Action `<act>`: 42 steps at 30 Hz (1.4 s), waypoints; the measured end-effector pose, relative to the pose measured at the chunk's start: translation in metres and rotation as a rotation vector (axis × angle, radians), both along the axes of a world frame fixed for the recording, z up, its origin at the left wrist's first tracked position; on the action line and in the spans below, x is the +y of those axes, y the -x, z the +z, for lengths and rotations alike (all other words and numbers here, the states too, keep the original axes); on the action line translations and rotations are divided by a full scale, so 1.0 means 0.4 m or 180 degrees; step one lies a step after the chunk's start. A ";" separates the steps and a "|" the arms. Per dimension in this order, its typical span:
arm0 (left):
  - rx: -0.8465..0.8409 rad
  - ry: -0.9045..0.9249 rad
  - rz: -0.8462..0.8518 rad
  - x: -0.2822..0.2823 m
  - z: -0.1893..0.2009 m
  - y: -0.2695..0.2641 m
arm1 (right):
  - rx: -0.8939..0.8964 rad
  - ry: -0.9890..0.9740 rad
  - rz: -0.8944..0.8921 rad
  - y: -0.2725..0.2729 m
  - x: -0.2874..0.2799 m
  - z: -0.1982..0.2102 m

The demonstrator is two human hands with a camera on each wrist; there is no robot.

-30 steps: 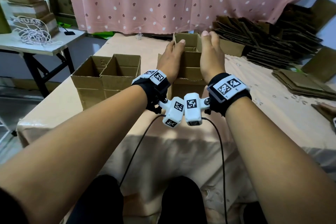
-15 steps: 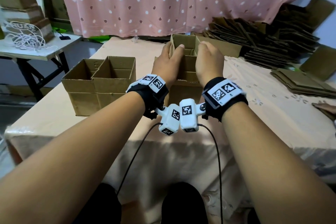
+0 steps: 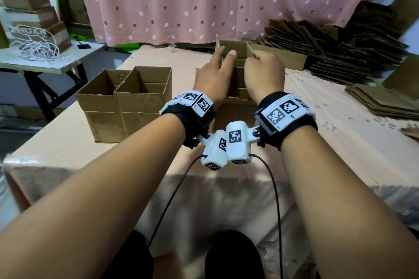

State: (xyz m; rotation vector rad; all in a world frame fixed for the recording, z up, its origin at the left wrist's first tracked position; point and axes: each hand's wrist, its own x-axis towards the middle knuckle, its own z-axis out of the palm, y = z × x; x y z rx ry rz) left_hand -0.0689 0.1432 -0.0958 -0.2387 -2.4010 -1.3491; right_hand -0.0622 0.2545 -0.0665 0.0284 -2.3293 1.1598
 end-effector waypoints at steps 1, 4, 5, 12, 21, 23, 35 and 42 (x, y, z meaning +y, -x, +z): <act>0.0016 0.0035 0.0024 0.002 -0.001 -0.001 | -0.0004 -0.0063 -0.0027 0.000 0.001 0.002; -0.0127 -0.0293 0.0049 0.009 -0.005 -0.001 | -0.0110 -0.0117 -0.0073 -0.002 0.001 -0.003; -0.0136 -0.0290 0.0071 0.011 -0.010 -0.005 | -0.0201 -0.0068 -0.0035 -0.004 0.002 -0.016; 0.0065 0.0449 0.0195 0.010 -0.064 -0.018 | 0.0101 -0.0259 -0.0225 -0.019 -0.009 -0.111; 0.0088 0.0638 0.0266 0.007 -0.065 -0.021 | 0.0147 -0.0405 -0.0227 -0.019 -0.005 -0.111; 0.0058 0.0728 0.0310 0.005 -0.064 -0.027 | 0.0122 -0.0464 -0.0221 -0.018 -0.002 -0.110; 0.0025 0.1245 0.0553 0.012 -0.048 -0.027 | -0.0033 -0.1460 -0.0406 -0.005 0.031 -0.105; -0.0103 0.1301 0.0660 -0.010 -0.050 0.031 | -0.0478 -0.1714 -0.0447 0.013 0.038 -0.077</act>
